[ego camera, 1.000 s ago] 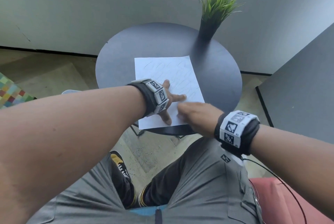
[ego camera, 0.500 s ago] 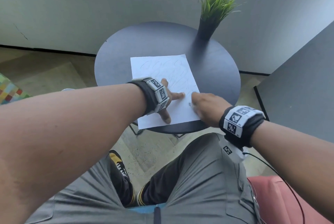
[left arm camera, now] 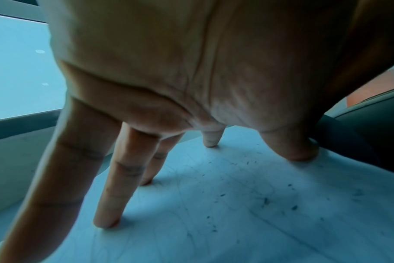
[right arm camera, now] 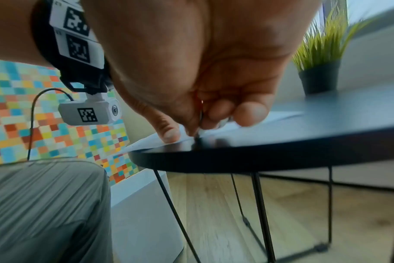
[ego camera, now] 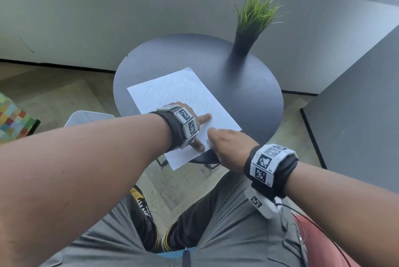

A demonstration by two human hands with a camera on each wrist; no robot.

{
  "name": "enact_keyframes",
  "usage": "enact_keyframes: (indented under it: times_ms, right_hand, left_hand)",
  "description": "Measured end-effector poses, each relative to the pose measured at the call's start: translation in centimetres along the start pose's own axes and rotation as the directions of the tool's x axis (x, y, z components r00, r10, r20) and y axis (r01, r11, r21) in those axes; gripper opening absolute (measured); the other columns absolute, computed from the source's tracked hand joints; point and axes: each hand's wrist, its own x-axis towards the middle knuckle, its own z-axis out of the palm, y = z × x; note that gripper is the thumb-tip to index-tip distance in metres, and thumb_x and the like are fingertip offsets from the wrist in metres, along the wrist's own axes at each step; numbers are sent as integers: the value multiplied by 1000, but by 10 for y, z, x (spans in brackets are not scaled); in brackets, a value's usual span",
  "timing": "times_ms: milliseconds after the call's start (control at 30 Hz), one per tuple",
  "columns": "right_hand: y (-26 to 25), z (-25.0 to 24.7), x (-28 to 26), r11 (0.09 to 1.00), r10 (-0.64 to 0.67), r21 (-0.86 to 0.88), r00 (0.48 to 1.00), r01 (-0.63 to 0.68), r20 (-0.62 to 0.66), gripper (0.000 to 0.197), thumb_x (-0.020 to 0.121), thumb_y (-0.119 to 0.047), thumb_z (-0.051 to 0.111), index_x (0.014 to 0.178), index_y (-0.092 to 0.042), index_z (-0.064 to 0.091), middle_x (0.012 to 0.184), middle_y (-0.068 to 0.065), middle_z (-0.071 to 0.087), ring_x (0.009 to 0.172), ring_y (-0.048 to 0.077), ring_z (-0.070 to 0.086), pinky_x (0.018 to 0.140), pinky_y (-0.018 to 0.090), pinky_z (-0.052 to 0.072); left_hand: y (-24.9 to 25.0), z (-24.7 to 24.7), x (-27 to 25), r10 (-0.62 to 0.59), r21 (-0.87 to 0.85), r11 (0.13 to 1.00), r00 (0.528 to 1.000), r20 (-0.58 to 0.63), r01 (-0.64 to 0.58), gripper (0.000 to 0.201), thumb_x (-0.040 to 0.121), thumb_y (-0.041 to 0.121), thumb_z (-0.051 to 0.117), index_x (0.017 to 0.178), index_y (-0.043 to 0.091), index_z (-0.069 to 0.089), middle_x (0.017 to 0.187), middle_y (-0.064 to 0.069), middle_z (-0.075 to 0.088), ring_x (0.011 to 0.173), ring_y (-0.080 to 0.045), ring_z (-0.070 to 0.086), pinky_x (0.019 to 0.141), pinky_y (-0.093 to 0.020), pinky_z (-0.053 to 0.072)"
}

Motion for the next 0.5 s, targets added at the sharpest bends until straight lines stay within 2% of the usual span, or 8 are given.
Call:
enact_keyframes:
  times_ms: [33, 133, 167, 200, 333, 367, 433, 500]
  right_hand:
    - [3, 0, 0, 1000, -4, -12, 1000, 4, -2, 14, 92, -17, 42, 87, -19, 30, 76, -2, 45, 71, 26, 45, 61, 33, 37]
    - [32, -15, 12, 985, 169, 39, 985, -168, -35, 14, 98, -24, 37, 88, -16, 33, 91, 10, 57, 74, 31, 48, 66, 37, 42]
    - [37, -18, 14, 978, 204, 49, 978, -202, -42, 13, 98, -23, 37, 89, -15, 33, 93, 12, 58, 74, 32, 48, 66, 38, 42]
    - [33, -19, 13, 980, 199, 39, 979, -197, -44, 11, 96, -20, 38, 88, -15, 32, 92, 12, 57, 74, 33, 48, 66, 38, 41]
    - [-3, 2, 2, 1000, 21, -2, 999, -21, 27, 17, 87, -12, 45, 85, -18, 29, 73, 0, 43, 69, 30, 47, 62, 37, 43]
    - [3, 0, 4, 999, 42, -12, 999, -41, 25, 17, 88, -14, 45, 85, -19, 29, 74, 0, 45, 69, 31, 47, 62, 37, 42]
    - [28, -13, 13, 982, 188, 1, 982, -188, -13, 11, 92, -17, 40, 86, -17, 32, 83, 6, 53, 71, 32, 49, 63, 37, 39]
    - [47, -24, 15, 961, 276, 28, 960, -275, -42, 8, 94, -16, 38, 87, -15, 34, 91, 12, 58, 73, 33, 50, 65, 38, 39]
  left_hand:
    - [1, -1, 0, -2, 2, 1000, 1000, -1, 2, 102, 75, 84, 50, 154, 47, -3, 130, -21, 45, 88, -33, 36, 73, -41, 35]
    - [2, -1, -1, -13, -7, 1000, 1000, 17, 14, 103, 74, 85, 50, 153, 47, -3, 130, -20, 45, 105, -37, 46, 75, -43, 38]
    - [2, 0, -1, -13, -9, 1000, 1000, 19, 13, 103, 74, 85, 50, 154, 47, -3, 129, -20, 45, 105, -37, 46, 75, -44, 37]
    - [2, 0, -1, -10, -12, 1000, 1000, 16, 10, 103, 74, 84, 51, 154, 46, -2, 128, -20, 46, 103, -37, 45, 74, -43, 36]
    - [0, 1, -2, 0, -41, 999, 1000, -9, 0, 97, 75, 80, 54, 153, 47, 5, 117, -18, 48, 96, -37, 44, 75, -41, 39]
    - [0, 1, -1, 1, -41, 999, 1000, -9, -1, 99, 75, 80, 53, 153, 47, 4, 120, -18, 48, 100, -38, 46, 75, -41, 38]
    - [-1, 3, 0, 0, -38, 999, 1000, -11, 0, 102, 74, 84, 51, 154, 47, -1, 126, -18, 47, 112, -39, 47, 74, -42, 38]
    - [-1, 4, 1, 3, -40, 999, 1000, -13, -3, 104, 73, 85, 51, 153, 47, -2, 126, -18, 46, 115, -39, 47, 77, -44, 41]
